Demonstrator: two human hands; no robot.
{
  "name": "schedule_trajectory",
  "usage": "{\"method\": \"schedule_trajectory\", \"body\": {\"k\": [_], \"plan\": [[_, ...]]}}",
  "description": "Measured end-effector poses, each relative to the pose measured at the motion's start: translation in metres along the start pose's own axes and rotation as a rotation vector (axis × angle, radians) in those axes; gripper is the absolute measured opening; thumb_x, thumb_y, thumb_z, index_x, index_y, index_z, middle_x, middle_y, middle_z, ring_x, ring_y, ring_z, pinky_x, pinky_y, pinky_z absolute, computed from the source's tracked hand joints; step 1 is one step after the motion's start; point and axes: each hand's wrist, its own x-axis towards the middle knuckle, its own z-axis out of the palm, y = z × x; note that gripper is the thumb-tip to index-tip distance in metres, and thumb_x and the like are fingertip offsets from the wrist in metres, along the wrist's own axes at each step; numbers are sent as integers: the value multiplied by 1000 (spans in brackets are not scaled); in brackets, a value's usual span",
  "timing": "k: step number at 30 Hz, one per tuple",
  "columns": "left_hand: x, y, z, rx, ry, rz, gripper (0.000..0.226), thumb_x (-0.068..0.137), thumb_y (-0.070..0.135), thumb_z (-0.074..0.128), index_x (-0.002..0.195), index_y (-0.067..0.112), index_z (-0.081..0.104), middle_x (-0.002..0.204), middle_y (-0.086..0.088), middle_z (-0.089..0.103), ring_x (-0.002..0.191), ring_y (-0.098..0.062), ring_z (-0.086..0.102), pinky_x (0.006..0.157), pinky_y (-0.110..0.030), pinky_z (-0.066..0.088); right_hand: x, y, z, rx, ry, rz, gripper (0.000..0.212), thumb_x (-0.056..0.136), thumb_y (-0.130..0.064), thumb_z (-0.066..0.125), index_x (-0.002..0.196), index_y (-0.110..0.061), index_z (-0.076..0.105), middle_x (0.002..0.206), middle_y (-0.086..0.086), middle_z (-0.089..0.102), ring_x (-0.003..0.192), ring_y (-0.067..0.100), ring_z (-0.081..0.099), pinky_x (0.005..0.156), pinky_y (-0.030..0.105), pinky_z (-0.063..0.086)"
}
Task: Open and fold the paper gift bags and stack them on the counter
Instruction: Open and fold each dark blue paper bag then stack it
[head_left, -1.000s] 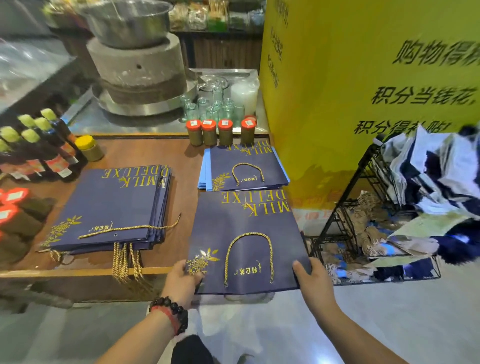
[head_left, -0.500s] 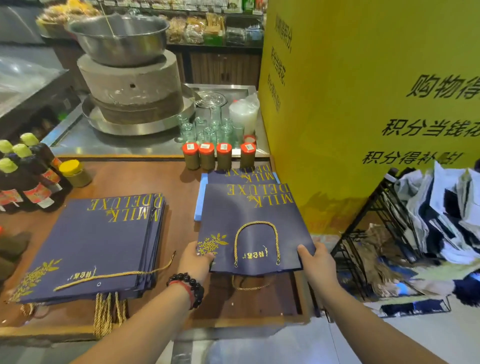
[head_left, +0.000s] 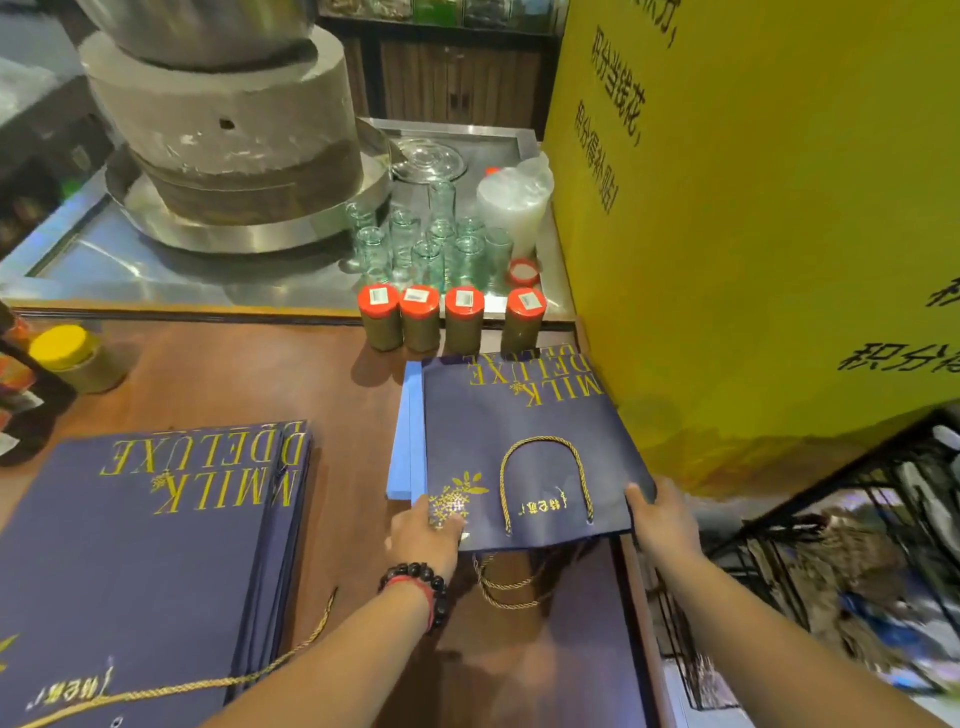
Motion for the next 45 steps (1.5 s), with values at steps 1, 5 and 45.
{"method": "schedule_trajectory", "body": {"k": [1, 5, 45], "plan": [[6, -2, 3, -15, -9, 4, 22, 84, 32, 63, 93, 12, 60, 103, -8, 57, 91, -31, 56, 81, -34, 47, 6, -1, 3, -7, -2, 9, 42, 97, -37, 50, 123, -4, 54, 120, 22, 58, 114, 41, 51, 89, 44, 43], [23, -2, 13, -73, -20, 9, 16, 86, 22, 62, 92, 9, 57, 103, -14, 54, 82, -29, 57, 79, -34, 48, 18, -6, 12, -33, -22, 17, 40, 98, -33, 51, 125, -5, 57, 121, 20, 62, 112, 39, 56, 84, 40, 41], [-54, -38, -77, 460, -17, 63, 43, 97, 42, 35, 131, 21, 48, 135, -9, 42, 126, -31, 35, 101, -43, 36, -141, -76, 54, -639, -45, -636, 27, 93, -34, 43, 107, -17, 58, 110, 4, 61, 104, 29, 54, 80, 39, 44]]}}
